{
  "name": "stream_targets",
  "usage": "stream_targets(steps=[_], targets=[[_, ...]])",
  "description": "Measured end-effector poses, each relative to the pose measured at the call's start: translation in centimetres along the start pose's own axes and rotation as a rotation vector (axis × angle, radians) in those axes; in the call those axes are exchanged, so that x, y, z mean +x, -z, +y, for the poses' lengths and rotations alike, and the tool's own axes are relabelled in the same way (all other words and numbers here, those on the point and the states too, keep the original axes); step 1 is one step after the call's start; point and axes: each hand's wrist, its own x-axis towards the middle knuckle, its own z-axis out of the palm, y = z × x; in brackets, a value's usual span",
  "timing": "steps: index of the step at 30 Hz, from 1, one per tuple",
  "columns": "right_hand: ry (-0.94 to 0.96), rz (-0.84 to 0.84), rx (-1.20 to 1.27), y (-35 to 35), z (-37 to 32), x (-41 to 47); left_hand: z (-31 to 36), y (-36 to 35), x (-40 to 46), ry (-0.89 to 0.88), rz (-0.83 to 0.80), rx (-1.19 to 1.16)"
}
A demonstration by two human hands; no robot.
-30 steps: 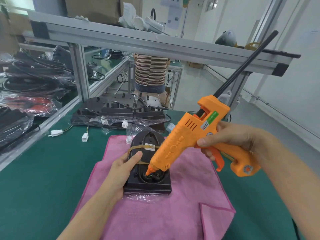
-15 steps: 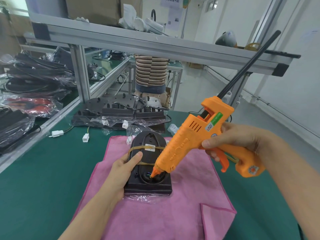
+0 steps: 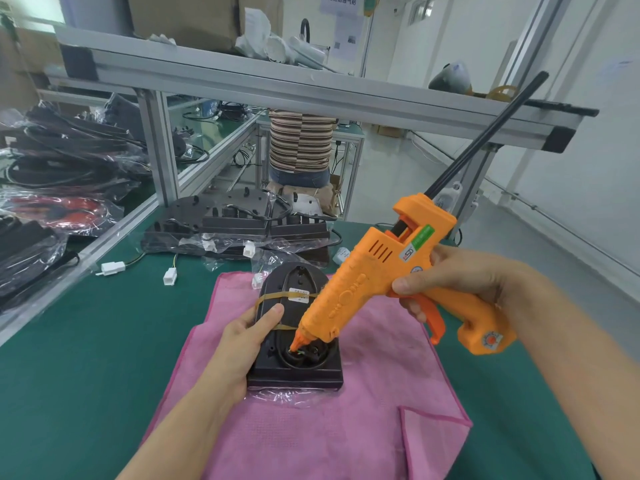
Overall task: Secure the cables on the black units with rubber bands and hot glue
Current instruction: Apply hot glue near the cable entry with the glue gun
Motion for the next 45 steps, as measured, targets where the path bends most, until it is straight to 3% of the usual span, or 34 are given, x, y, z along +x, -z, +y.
stream_targets(steps=[45], targets=[[-0.003,0.086,0.125,0.5,2.9,-0.9,0.0,0.0,0.1,0.015,-0.008,-0.010]])
